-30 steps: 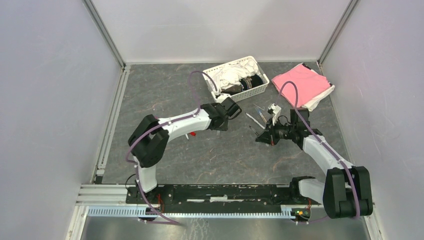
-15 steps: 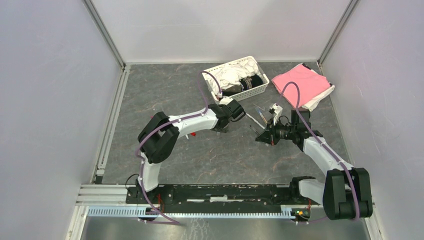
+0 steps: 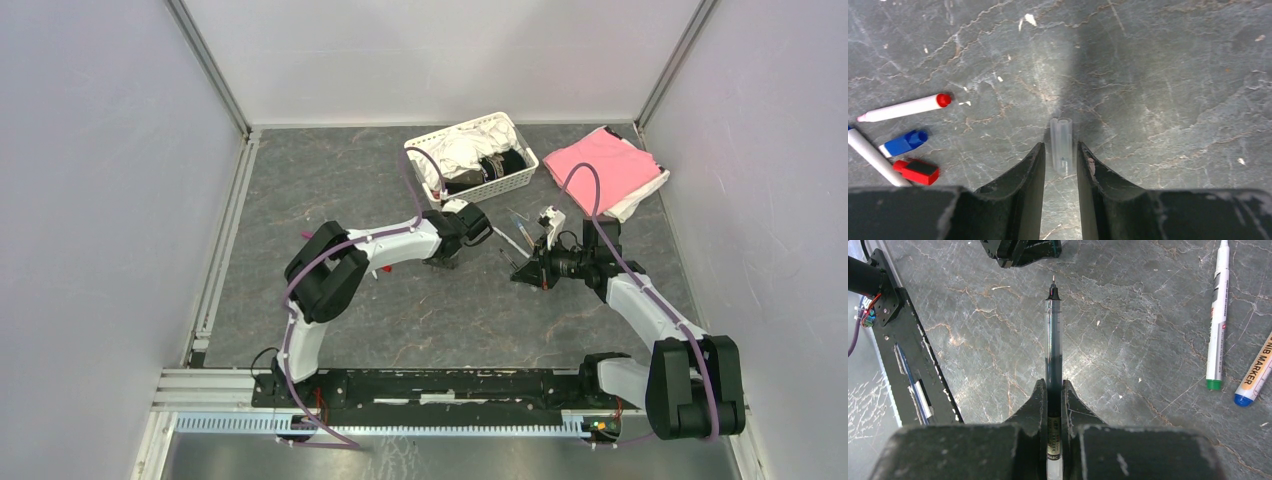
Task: Insert the pens into the pen caps
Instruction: Pick up the pen cap from the center of the board.
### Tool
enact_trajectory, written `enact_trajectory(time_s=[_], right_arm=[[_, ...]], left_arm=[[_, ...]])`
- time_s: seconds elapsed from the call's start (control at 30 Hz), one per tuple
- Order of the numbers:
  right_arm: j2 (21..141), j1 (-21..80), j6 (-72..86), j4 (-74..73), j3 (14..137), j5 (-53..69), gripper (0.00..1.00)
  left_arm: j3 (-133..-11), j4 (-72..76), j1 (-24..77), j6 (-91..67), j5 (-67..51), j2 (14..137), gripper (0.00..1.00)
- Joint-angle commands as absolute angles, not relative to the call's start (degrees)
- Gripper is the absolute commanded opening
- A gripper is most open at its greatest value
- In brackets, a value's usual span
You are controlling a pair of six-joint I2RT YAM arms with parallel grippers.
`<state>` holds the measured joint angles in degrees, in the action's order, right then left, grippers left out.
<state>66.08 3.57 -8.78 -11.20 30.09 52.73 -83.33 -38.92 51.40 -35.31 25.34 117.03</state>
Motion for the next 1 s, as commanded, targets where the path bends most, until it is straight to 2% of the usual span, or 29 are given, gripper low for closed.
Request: enact_trajectory(time_s=[0.0, 0.17, 0.4, 0.6, 0.97], right_arm=[[66.02, 3.32, -6.68, -9.4, 29.59, 53.53, 0.0], [65.92, 3.17, -6.68, -9.36, 29.49, 53.53, 0.0], [65.57, 2.99, -6.98, -9.27, 29.03, 53.52, 0.0], [65.43, 3.02, -6.09, -8.36, 27.77, 53.91, 0.0], [66.57, 3.26, -0.09, -2.25, 24.5, 56.34, 0.0]], left_arm=[[-85.16, -38.27, 51.48, -33.69, 24.3, 118.51, 0.35], [-84.4, -38.2, 51.32, -32.96, 22.85, 119.27, 0.23], [-79.97, -37.48, 50.05, -32.44, 17.89, 117.95, 0.22], [-74.41, -30.5, 47.74, -34.48, 10.85, 111.73, 0.03], [-68.28, -19.11, 43.08, -40.68, 1.79, 102.18, 0.02]])
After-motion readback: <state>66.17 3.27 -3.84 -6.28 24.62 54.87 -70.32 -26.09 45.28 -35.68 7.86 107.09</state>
